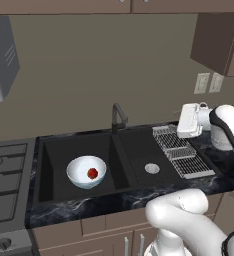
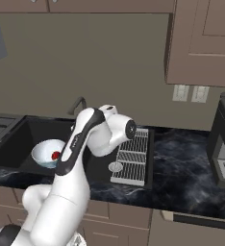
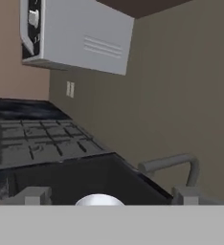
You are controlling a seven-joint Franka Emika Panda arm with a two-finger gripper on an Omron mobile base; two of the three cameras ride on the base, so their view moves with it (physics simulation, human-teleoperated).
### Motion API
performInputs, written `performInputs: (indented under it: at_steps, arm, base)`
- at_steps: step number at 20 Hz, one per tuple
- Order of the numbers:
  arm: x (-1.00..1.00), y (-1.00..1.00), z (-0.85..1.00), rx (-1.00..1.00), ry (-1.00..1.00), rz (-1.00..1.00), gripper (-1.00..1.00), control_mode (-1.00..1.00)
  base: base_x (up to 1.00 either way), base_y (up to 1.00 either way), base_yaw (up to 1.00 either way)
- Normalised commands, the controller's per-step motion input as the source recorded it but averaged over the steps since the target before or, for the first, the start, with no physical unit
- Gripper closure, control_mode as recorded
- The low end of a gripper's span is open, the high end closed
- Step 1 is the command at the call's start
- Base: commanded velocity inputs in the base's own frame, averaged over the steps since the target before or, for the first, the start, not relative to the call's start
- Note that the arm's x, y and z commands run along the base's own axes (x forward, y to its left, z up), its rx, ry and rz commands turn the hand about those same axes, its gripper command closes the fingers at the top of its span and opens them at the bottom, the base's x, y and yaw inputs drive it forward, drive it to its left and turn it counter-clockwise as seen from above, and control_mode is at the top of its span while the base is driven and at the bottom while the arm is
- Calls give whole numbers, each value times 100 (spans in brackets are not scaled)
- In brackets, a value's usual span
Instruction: Pick the peach from the cabinet and place it in the bowl. Then pick the bowl and place it in the sink. Then turn on the sink facuet.
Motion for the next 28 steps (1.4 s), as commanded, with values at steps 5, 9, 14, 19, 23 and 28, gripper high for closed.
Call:
performInputs:
  at_steps: [5,9,14,19,23,28]
  arm:
    - [39,24,-43,1,-4,-13,-100,-100]
    - [31,9,-20,5,0,-13,-100,-100]
    - [46,0,-2,10,0,-8,-100,-100]
    - [41,0,-16,9,0,-1,-100,-100]
    - [22,0,-33,9,0,0,-100,-100]
    - [24,0,-21,7,0,0,-100,-100]
  base:
    - [0,0,0]
    - [0,0,0]
    - [0,0,0]
    - [0,0,0]
    - [0,0,0]
    - [0,0,0]
